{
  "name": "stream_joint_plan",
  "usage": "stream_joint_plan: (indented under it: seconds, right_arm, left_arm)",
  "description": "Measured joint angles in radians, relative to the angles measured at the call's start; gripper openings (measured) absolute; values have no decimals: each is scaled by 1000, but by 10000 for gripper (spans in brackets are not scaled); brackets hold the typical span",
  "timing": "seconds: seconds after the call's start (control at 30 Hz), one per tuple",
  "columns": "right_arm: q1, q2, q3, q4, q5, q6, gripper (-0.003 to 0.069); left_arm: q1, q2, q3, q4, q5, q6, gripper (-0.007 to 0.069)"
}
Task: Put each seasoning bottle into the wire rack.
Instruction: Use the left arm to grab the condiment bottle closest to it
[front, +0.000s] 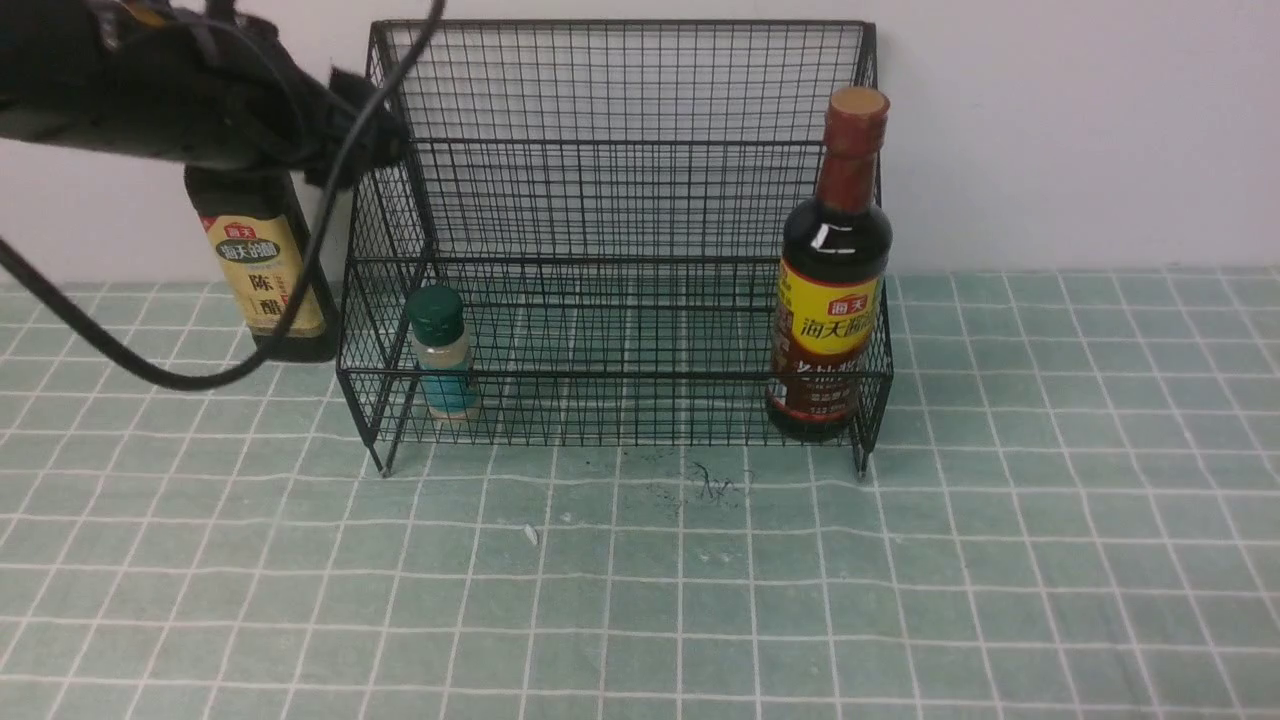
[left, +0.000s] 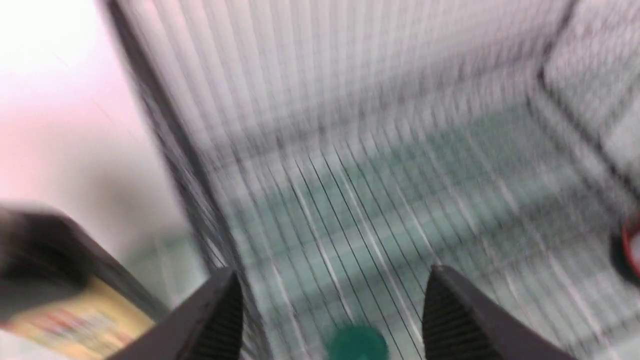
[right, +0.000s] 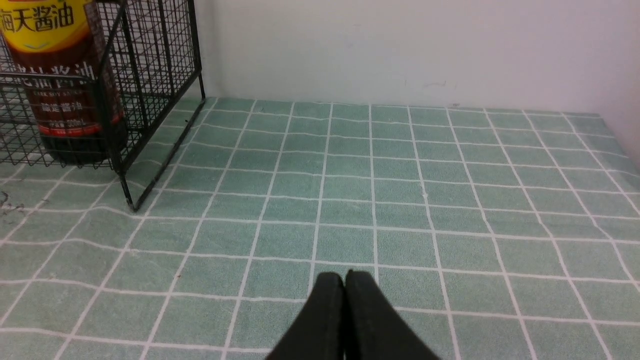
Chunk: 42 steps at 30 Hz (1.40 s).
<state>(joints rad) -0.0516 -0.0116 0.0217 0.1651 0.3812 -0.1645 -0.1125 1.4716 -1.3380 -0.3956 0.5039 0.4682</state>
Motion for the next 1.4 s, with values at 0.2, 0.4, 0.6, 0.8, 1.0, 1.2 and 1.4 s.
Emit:
stream_joint_plan:
  seconds: [0.2,0.4,0.6,0.8,1.0,1.2,1.4]
  right_arm:
    - [0,0,0,0,0,0,-15]
    - [0,0,0,0,0,0,-15]
    - [0,0,0,0,0,0,-15]
    - [0,0,0,0,0,0,-15]
    - [0,0,0,0,0,0,-15]
    - [0,0,0,0,0,0,-15]
    - [0,0,0,0,0,0,-15]
  left_arm:
    - [121,-53,0,-4,-157,-63,427]
    - [192,11,0,-6,-264,-113,447]
    - [193,109,0,-15,-467,-123,535]
    - [193,194,0,-20,-571,-124,564]
    - [191,246,0,-25,-572,-125,563]
    - [160,254,0,-22,-598,-128,563]
    - [147,289,0,-2,-647,-97,563]
